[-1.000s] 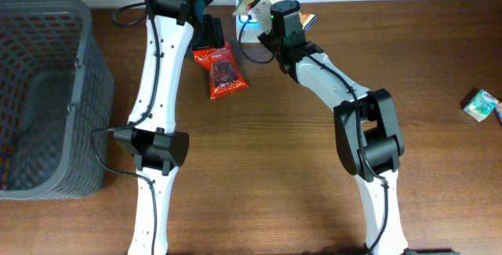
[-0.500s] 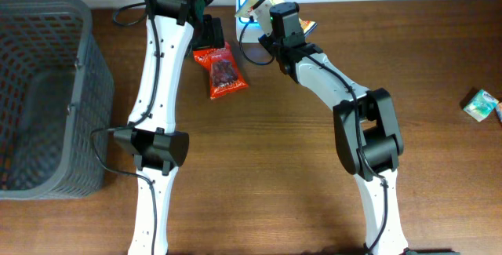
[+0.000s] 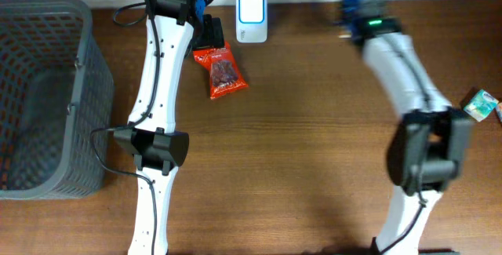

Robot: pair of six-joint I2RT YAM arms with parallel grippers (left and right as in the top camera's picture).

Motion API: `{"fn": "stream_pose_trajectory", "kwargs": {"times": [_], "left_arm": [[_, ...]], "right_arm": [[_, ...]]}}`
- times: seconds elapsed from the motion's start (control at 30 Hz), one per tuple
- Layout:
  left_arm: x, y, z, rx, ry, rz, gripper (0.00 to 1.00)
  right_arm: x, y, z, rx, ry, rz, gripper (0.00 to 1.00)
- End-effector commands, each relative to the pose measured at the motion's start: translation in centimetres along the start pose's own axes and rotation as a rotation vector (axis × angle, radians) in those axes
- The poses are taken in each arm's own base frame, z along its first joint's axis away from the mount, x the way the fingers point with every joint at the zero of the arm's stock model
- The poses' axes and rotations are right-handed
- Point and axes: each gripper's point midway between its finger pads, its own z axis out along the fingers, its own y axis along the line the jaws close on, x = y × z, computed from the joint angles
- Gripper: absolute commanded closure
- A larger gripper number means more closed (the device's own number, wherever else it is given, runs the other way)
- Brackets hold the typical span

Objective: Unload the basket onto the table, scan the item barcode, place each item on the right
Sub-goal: 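Carry the yellow wet-wipe pack right and place it at the table edge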

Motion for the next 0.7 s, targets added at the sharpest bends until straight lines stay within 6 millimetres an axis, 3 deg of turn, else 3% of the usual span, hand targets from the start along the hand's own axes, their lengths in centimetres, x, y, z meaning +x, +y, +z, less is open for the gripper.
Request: {"fn": "stream_pose_trajectory", "kwargs": {"times": [0.0,0.1,0.2,0.27,0.3,0.33,0.4,0.5,0.6,0.67], "left_arm": [[-0.2,0.0,-0.9,0.003,-0.021,-0.002,0.01],[-0.2,0.0,-0.9,0.003,-0.021,-0.002,0.01],[-0.2,0.0,-0.9,0.003,-0.021,-0.002,0.01],[-0.2,0.0,-0.9,0.003,-0.021,-0.002,0.01],[-0.2,0.0,-0.9,0.003,-0.021,-0.002,0.01],[-0.2,0.0,-0.9,0.003,-0.021,-0.002,0.01],[-0.2,0.0,-0.9,0.003,-0.021,-0.002,0.01],[-0.2,0.0,-0.9,0.003,-0.021,-0.002,0.01],[-0.2,0.0,-0.9,0.003,-0.021,-0.002,0.01],[-0.2,0.0,-0.9,0.003,-0.021,-0.002,0.01]], "right_arm": [[4.1,-11.6,1.3,0.195,0.163,0.246,0.96],[9.0,-19.8,2.6,0.222,0.311,0.371,0.96],[11.2,-23.0,3.5,0.182,0.357,0.458,0.96],[12.4,-25.0,4.1,0.172,0.365,0.505,0.20],[12.6,-25.6,4.0,0.180,0.366,0.514,0.01],[12.8,-26.1,4.0,0.185,0.368,0.521,0.01],[12.9,-25.1,4.0,0.134,0.384,0.531,0.01],[12.2,-20.7,3.9,-0.093,0.403,0.565,0.01],[10.1,-12.5,1.7,-0.502,0.436,0.599,0.01],[10.1,-7.4,-0.4,-0.654,0.516,0.591,0.02]]}}
